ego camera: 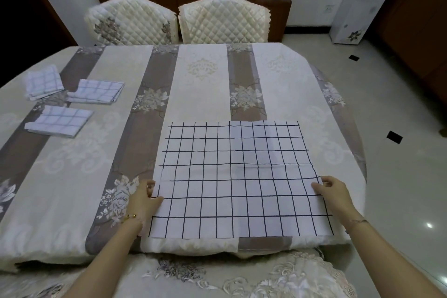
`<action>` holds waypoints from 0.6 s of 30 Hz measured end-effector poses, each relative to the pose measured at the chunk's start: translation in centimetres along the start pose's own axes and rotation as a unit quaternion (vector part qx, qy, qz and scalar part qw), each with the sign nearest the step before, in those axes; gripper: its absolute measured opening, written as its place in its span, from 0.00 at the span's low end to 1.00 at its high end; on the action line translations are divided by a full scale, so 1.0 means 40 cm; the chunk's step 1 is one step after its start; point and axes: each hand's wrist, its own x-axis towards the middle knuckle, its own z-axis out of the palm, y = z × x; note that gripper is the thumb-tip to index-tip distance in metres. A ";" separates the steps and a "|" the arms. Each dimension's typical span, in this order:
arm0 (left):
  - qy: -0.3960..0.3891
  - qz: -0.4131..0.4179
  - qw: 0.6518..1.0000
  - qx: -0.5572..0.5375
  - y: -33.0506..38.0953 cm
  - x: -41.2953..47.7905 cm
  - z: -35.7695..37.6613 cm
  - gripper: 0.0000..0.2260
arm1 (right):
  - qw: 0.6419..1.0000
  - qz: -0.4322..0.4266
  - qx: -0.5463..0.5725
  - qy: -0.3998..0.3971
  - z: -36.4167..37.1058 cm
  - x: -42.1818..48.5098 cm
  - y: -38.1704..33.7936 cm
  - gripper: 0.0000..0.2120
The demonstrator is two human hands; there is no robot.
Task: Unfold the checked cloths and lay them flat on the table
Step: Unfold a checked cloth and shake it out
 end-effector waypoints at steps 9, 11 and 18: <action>0.003 0.343 0.904 0.255 0.087 -0.069 0.113 0.13 | 0.948 -0.204 -0.216 0.112 0.059 -0.026 -0.042 0.17; -0.024 0.418 0.862 0.285 0.108 -0.091 0.164 0.10 | 0.930 -0.274 -0.242 0.044 0.101 -0.033 -0.066 0.17; -0.129 0.397 0.805 0.422 0.095 -0.097 0.231 0.20 | 0.853 -0.325 -0.384 -0.140 0.201 0.018 -0.113 0.23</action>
